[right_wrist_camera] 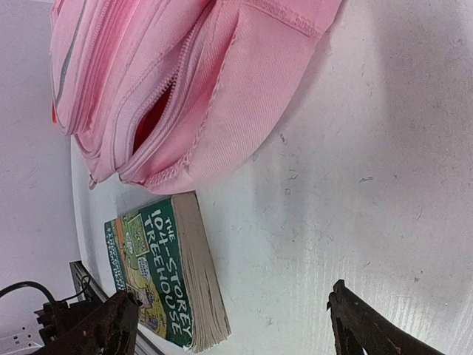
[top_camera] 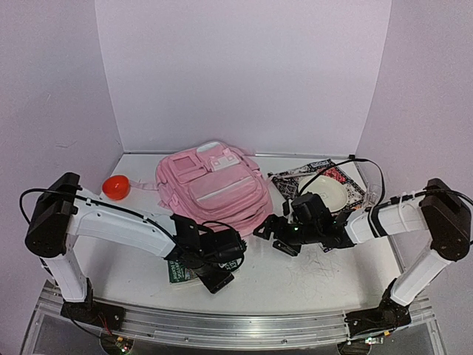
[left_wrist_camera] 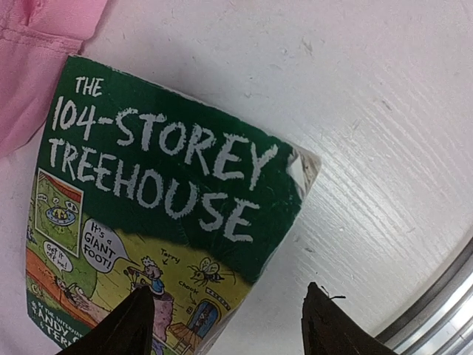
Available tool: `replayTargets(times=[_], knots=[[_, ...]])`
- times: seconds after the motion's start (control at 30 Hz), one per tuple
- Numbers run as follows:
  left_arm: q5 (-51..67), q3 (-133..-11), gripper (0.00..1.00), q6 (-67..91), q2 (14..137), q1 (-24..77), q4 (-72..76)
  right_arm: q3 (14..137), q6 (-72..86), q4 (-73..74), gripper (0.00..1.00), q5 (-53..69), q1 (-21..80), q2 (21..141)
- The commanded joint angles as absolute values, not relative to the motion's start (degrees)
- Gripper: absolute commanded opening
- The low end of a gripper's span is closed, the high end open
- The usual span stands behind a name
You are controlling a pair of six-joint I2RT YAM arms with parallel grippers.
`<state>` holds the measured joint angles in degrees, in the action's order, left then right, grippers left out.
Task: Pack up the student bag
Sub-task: Pick up the book at the center of the board.
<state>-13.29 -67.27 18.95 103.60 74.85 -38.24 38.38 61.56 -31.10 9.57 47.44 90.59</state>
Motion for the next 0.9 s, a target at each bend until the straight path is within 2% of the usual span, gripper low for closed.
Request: replayTargets(times=[0.0,0.2,0.33,0.43,0.63,0.87], knots=[[-19.1,-70.9,0.69,15.9,106.5,75.7,-41.3,37.8,61.3,-29.4,0.9,9.0,47.3,88.8],[-23.1,-72.4,0.67,14.7,110.8,76.8,-42.9,38.4,60.7,-29.4,0.9,9.1,47.3,89.1],[-24.8,-72.4,0.61,14.5,112.6,76.9,-43.3,39.0,60.4,-29.4,0.9,10.0,47.3,89.6],[-25.4,-72.5,0.51,14.3,113.4,77.0,-43.6,39.3,60.3,-29.4,0.9,10.3,47.3,89.9],[-24.3,-72.7,0.23,14.6,112.2,77.1,-43.7,40.3,60.2,-29.5,0.9,12.4,47.3,91.4],[-22.2,-73.0,0.01,15.5,107.5,77.0,-43.5,42.2,60.5,-31.6,0.9,17.7,47.4,95.3]])
